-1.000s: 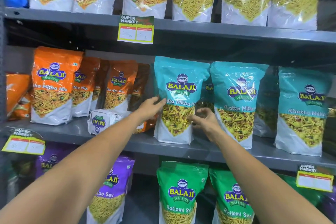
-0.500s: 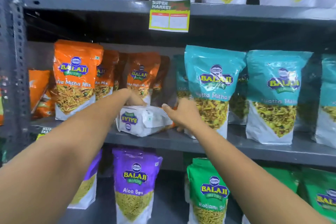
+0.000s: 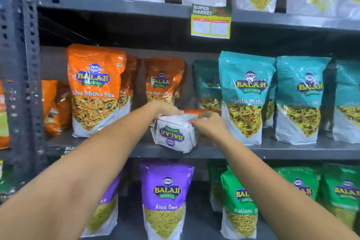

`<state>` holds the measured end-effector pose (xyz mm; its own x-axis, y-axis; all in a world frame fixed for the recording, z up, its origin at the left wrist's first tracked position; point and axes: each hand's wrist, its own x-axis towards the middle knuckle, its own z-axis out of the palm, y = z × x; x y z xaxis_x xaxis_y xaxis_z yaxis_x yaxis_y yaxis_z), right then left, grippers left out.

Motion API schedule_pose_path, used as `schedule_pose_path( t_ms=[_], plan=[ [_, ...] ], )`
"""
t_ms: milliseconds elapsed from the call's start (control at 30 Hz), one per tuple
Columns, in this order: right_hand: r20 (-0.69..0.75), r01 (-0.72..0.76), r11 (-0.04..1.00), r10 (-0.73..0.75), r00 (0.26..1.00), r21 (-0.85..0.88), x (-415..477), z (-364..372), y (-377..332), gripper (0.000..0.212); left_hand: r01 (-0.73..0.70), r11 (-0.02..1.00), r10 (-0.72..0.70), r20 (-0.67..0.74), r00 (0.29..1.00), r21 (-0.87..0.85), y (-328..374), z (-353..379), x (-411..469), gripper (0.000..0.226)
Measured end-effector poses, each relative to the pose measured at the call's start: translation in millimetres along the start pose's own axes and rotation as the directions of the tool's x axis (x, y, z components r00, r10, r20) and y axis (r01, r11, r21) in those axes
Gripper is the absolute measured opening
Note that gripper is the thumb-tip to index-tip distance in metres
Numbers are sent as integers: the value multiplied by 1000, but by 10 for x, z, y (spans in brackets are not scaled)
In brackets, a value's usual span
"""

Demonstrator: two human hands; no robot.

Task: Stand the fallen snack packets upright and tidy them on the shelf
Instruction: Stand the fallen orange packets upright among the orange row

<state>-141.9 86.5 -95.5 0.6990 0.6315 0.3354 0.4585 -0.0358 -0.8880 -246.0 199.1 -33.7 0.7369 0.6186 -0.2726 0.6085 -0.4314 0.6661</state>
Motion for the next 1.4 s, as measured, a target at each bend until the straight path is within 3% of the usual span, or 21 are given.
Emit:
schedule_pose_path(
  t_ms=[100, 233, 433, 567, 700, 900, 967, 1067, 1133, 1300, 1400],
  plan=[
    [-74, 89, 996, -90, 993, -19, -142, 9, -31, 42, -81, 993, 68, -142, 988, -85, -59, 11, -143, 28],
    [-38, 290, 956, -291, 956, -43, -293, -4, -95, 50, -259, 952, 163, -445, 881, -164, -189, 4, -304, 25],
    [-47, 467, 882, -470, 881, -60, -439, -63, -179, 59, -422, 885, 246, -575, 780, -194, -269, -3, -433, 19],
    [-26, 535, 843, -537, 843, -53, -469, -51, -186, 61, -466, 880, 298, -660, 690, -90, -346, 25, -504, 36],
    [-44, 594, 802, -597, 801, -61, -414, 8, -149, 63, -555, 830, 348, -730, 588, -51, -435, 36, -542, 36],
    [55, 581, 813, -581, 812, 22, -196, 184, -99, 72, -585, 811, 373, -767, 523, -4, -629, 17, -431, 37],
    [58, 561, 827, -563, 825, 47, -105, 273, -51, 84, -582, 813, 372, -795, 479, 29, -714, 75, -337, 42],
    [66, 434, 896, -441, 895, 93, 0, 389, 37, 108, -621, 783, 352, -841, 412, 23, -873, 176, -191, 44],
    [106, 356, 922, -374, 921, 155, 54, 396, 56, 112, -635, 770, 373, -850, 371, 61, -925, 177, -154, 46],
    [237, 218, 941, -280, 930, 259, 173, 358, 44, 93, -628, 757, 455, -835, 309, 180, -978, 140, -129, 49],
    [262, 207, 944, -274, 925, 257, 213, 368, 14, 71, -530, 813, 398, -894, 205, 240, -989, 139, -136, 56]
  ],
)
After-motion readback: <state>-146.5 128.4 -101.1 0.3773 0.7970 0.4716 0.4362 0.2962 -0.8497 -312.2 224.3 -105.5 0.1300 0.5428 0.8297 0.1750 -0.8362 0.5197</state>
